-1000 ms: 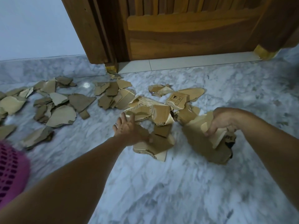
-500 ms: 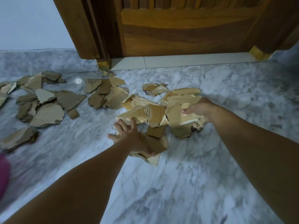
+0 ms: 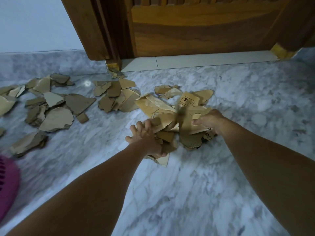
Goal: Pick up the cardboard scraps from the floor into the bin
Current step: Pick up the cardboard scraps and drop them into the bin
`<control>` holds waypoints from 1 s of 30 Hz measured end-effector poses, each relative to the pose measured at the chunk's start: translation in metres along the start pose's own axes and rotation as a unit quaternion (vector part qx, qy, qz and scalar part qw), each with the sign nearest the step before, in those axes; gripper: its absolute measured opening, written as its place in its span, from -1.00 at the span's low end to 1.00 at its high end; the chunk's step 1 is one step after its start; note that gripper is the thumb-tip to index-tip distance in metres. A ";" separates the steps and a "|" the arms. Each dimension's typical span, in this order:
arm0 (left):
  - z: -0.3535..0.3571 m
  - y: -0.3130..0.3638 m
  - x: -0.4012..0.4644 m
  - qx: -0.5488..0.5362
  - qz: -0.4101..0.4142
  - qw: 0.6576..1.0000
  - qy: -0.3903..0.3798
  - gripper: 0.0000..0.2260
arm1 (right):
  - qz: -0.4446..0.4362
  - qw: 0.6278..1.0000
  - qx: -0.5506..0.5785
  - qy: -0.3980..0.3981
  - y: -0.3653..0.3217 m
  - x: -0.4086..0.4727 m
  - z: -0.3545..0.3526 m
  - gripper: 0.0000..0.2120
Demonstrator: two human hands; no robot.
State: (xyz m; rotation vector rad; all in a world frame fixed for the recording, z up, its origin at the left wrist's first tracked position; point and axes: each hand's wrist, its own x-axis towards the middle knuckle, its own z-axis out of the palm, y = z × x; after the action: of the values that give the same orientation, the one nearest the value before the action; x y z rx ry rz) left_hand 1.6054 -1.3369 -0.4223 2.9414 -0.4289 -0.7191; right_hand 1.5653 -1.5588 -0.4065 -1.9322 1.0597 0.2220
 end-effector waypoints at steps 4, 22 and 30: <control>0.005 0.003 -0.007 -0.002 0.023 1.000 0.014 -0.20 | -0.012 1.000 -0.018 0.013 0.006 -0.001 0.003 -0.83; 0.004 -0.022 -0.027 -0.573 -0.222 0.789 -0.004 -0.13 | -0.041 0.997 0.062 -0.002 0.027 -0.033 0.034 -0.74; -0.011 -0.015 -0.053 -0.610 -0.171 0.765 -0.116 -0.60 | -0.056 0.993 0.105 0.002 0.019 -0.059 0.035 -0.70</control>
State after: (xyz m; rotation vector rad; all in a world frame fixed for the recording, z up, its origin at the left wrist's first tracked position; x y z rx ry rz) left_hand 1.5697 -1.3074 -0.3912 1.6631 0.4600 -0.9038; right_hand 1.5237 -1.5014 -0.4080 -1.7945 0.9343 0.0423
